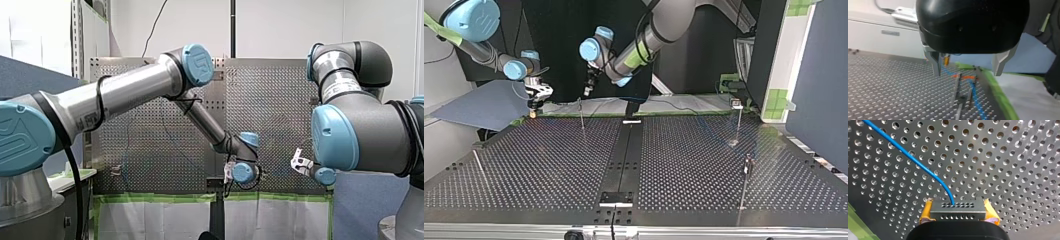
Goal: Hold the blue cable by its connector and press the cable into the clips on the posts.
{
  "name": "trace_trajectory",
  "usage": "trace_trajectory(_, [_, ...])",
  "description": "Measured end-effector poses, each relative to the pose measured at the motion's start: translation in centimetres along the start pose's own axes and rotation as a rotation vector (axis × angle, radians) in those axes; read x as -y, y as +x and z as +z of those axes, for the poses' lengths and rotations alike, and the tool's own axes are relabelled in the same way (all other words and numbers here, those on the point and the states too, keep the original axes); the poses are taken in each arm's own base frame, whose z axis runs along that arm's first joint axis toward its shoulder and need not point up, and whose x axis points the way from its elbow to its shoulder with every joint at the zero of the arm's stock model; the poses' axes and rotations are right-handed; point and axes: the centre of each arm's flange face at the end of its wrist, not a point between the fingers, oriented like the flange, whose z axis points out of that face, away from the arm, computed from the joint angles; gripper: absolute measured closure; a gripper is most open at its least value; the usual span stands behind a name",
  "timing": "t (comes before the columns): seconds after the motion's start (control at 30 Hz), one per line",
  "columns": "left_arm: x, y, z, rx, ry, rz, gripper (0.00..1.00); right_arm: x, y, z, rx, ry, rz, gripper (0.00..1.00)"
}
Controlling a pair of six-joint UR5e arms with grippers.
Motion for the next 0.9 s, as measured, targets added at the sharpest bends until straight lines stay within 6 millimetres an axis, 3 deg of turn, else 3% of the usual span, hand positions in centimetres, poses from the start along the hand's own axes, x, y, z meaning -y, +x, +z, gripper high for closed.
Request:
trace_trajectory(0.4, [-1.0,-4.4,-1.7,0.085,0.004,-0.121,0.00,0.2,-0.1,0.0,0.002,0.005,0.003,1.00])
trace_trajectory(0.9, [-2.8,-7.2,-6.4,-0.011,-0.018,-0.109,0.00,0.6,-0.3,0.0,0.004,0.011,0.004,1.00])
